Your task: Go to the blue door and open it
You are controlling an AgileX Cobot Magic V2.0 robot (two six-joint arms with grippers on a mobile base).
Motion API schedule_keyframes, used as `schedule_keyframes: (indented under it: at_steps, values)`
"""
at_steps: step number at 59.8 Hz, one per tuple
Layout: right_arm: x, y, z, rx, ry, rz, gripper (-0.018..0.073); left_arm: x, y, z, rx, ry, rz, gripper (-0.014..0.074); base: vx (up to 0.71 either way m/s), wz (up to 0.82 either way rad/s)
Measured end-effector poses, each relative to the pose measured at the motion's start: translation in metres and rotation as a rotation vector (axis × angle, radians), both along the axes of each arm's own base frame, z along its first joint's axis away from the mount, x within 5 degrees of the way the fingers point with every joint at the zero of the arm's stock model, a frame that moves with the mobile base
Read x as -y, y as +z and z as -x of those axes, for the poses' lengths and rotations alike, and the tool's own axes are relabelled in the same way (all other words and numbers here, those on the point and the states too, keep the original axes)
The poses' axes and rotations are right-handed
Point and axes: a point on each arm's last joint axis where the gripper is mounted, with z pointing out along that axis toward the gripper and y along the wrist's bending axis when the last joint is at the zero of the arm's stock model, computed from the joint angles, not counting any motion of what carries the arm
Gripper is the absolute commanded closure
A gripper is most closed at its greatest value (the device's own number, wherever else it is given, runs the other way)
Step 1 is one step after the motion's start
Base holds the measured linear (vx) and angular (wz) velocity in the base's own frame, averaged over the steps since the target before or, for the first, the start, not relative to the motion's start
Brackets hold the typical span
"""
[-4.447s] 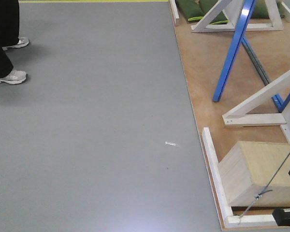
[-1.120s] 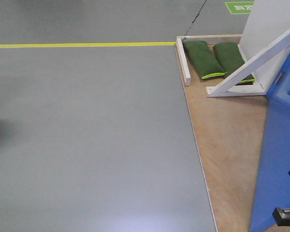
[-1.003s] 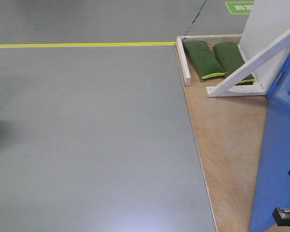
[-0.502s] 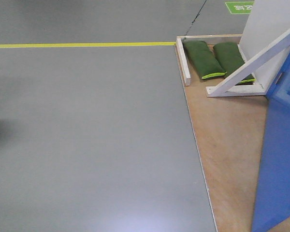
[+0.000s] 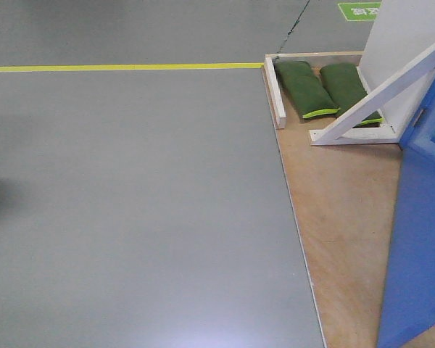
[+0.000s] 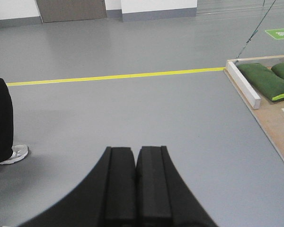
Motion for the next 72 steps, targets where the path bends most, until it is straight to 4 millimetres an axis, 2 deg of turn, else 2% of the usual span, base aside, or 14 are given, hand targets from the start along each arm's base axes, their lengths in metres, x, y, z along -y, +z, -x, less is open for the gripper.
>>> schedule_keyframes:
  at_steps: [13,19,25,31,41,57,72]
  values:
    - [0.065,0.020,0.004,0.169,-0.280,-0.184,0.0554,0.000,0.000,0.000,0.000,0.000,0.000,0.0526,0.00,0.00]
    - [0.095,0.022,0.002,0.191,-0.362,-0.230,0.0554,0.000,0.000,0.000,0.000,0.000,0.000,0.0526,0.00,0.00]
    - [0.118,0.022,-0.007,0.201,-0.391,-0.266,0.0554,0.000,0.000,0.000,0.000,0.000,0.000,0.0526,0.00,0.00]
    - [0.131,0.021,-0.018,0.185,-0.359,-0.293,0.0554,0.000,0.000,0.000,0.000,0.000,0.000,0.0526,0.00,0.00]
    - [0.126,0.018,-0.031,0.137,-0.212,-0.334,0.0554,0.000,0.000,0.000,0.000,0.000,0.000,0.0526,0.00,0.00]
    - [0.120,0.018,-0.033,0.106,-0.110,-0.357,0.0554,0.000,0.000,0.000,0.000,0.000,0.000,0.0526,0.00,0.00]
    - [0.103,0.016,-0.040,0.047,0.082,-0.398,0.0554,0.000,0.000,0.000,0.000,0.000,0.000,0.0526,0.00,0.00]
